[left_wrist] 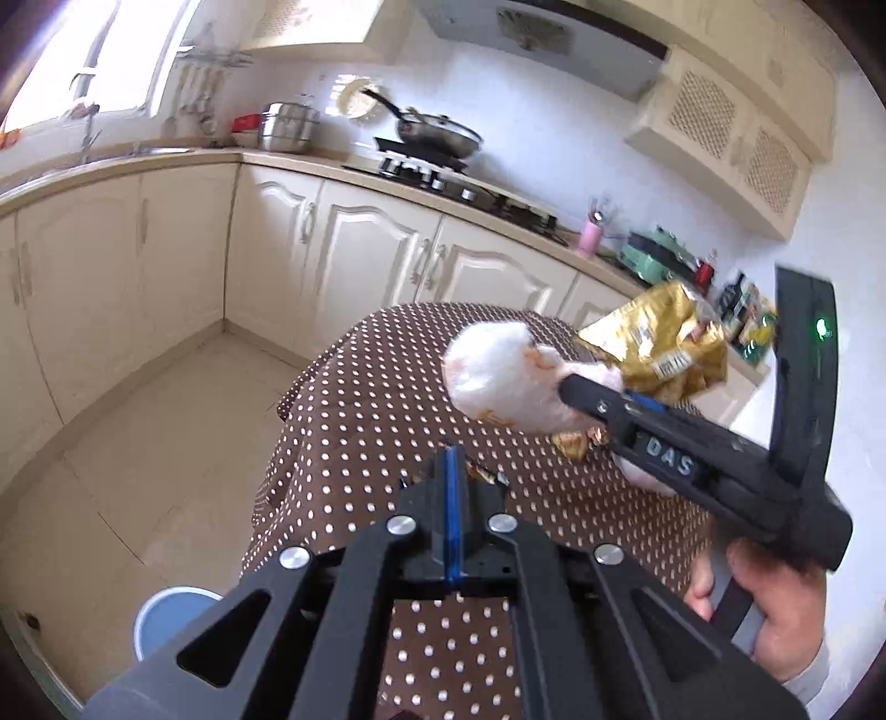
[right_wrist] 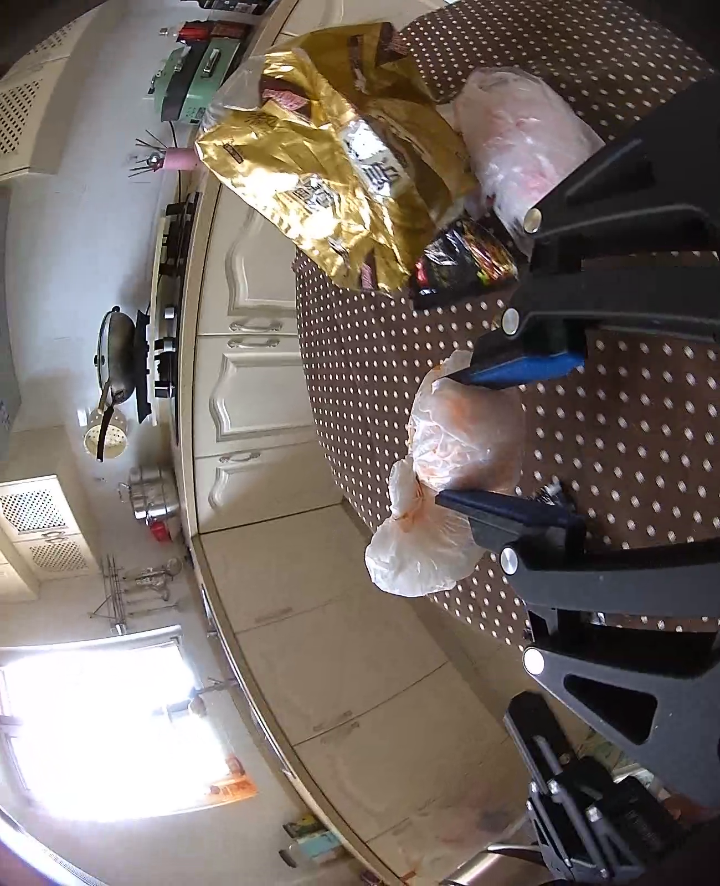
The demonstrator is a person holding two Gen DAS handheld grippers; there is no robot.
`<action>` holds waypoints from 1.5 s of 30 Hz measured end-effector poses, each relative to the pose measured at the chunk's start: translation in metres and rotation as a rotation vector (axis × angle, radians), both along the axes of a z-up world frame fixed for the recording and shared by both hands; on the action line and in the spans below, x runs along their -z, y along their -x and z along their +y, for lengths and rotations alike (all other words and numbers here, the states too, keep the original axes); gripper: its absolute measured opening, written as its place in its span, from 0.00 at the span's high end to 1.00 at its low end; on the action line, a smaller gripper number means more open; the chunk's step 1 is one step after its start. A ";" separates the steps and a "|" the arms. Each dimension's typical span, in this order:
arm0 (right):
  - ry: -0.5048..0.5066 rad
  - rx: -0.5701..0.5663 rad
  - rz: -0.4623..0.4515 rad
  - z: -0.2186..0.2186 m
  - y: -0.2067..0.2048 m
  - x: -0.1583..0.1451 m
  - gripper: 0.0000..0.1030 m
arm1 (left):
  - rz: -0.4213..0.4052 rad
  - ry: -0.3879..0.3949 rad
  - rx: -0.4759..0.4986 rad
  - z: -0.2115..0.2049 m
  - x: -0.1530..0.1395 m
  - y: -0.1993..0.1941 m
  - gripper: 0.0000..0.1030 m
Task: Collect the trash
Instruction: 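Lift the white plastic bag with the right tool while the left tool holds the dark packet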
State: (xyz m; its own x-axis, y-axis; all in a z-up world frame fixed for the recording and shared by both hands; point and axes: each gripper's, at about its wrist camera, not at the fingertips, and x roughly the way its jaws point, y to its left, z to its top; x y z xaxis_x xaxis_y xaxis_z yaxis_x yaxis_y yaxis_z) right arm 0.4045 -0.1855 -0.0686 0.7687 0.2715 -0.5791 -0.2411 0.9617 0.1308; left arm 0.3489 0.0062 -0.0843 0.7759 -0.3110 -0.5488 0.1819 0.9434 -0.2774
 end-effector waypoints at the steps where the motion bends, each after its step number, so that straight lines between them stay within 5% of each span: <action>1: 0.009 0.007 -0.007 0.001 0.003 0.000 0.68 | -0.001 -0.033 -0.016 0.000 -0.001 0.000 1.00; 3: -0.002 0.016 -0.004 -0.003 0.005 -0.001 0.68 | 0.002 -0.076 -0.015 -0.002 0.001 0.000 0.96; 6: -0.009 0.028 0.002 -0.007 0.009 0.002 0.68 | 0.021 -0.109 -0.020 -0.006 0.009 -0.004 0.53; 7: -0.013 0.028 0.008 -0.007 0.010 0.004 0.68 | 0.028 -0.121 -0.018 -0.007 0.012 -0.006 0.52; 18: -0.040 0.022 0.069 -0.013 -0.005 0.021 0.68 | 0.115 -0.114 0.024 -0.021 0.043 -0.042 0.52; 20: -0.035 0.019 0.076 -0.012 -0.006 0.022 0.68 | 0.116 -0.121 0.038 -0.026 0.043 -0.046 0.66; 22: -0.032 0.015 0.080 -0.011 -0.007 0.022 0.68 | 0.127 -0.111 0.036 -0.027 0.044 -0.050 0.90; 29: -0.030 -0.008 0.058 -0.002 0.001 0.014 0.68 | 0.104 -0.056 0.006 -0.010 0.041 -0.033 0.91; 39: -0.034 -0.163 0.014 0.081 0.036 -0.006 0.68 | 0.055 -0.082 -0.206 0.078 0.020 0.031 0.91; 45: -0.025 -0.306 0.050 0.160 0.055 0.009 0.68 | 0.131 -0.111 -0.371 0.153 0.043 0.068 0.91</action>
State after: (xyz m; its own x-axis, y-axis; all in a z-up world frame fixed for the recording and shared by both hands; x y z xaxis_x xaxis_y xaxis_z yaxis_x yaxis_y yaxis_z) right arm 0.3493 -0.0254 -0.0779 0.6200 0.5009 -0.6040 -0.5117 0.8416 0.1726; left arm 0.2807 0.1589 -0.1273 0.7454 0.0436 -0.6652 -0.2066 0.9639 -0.1683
